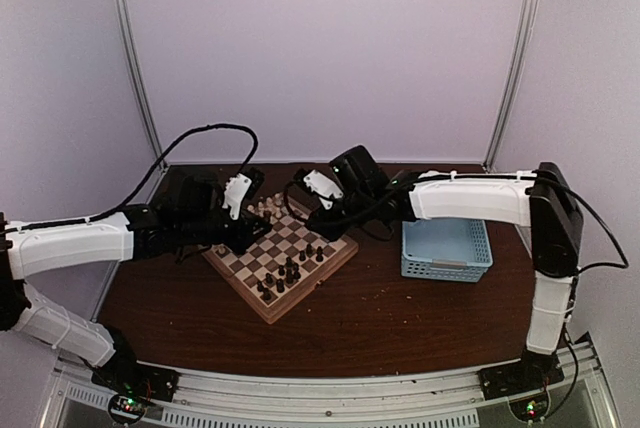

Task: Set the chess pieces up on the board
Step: Place the chess piece on the chessboard.

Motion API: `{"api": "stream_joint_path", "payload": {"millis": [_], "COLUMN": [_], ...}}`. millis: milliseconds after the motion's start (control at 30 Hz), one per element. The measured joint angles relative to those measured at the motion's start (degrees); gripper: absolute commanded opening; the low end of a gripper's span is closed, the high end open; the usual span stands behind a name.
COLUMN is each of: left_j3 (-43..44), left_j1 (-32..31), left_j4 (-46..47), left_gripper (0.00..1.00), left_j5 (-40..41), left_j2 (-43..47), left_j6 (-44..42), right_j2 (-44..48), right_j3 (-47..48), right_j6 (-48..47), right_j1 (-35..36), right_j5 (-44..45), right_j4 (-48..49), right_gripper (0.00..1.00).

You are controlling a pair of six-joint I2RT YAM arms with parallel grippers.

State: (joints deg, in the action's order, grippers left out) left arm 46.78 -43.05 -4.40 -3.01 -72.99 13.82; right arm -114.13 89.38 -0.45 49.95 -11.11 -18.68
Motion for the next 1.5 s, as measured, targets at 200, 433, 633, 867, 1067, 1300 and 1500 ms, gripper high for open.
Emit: {"api": "stream_joint_path", "payload": {"millis": [200,433,633,867,1067,1300,1500], "left_j3": [5.79,18.58,22.03,23.69,24.35,24.85,24.92], "left_j1": [1.6,3.32,3.74,3.74,3.74,3.74,3.74], "left_j4": [-1.9,-11.37,-15.43,-17.0,-16.94,-16.68,-16.61], "left_gripper": [0.1,0.1,0.11,0.12,0.12,0.12,0.12], "left_j5": [-6.99,-18.49,-30.05,-41.03,-45.51,-47.25,-48.15], "left_j2": [-2.89,-7.21,-8.94,-12.79,-15.52,-16.24,-16.81], "left_j6": [3.39,4.22,6.29,9.53,11.58,12.33,12.55], "right_j2": [12.46,19.47,24.87,28.65,28.48,27.06,25.79], "right_j3": [-12.13,-21.57,-30.16,-34.56,-33.59,-32.41,-32.0], "right_j6": [-2.69,-14.14,-25.57,-33.14,-35.6,-36.02,-36.24], "right_j1": [1.22,3.43,3.8,4.72,4.94,5.03,5.29], "right_j5": [-2.25,-4.31,-5.55,-4.48,-4.28,-5.18,-7.76], "right_j4": [10.54,16.26,22.51,31.32,34.73,37.79,37.68], "right_gripper": [0.53,0.59,0.63,0.68,0.65,0.66,0.63]}}
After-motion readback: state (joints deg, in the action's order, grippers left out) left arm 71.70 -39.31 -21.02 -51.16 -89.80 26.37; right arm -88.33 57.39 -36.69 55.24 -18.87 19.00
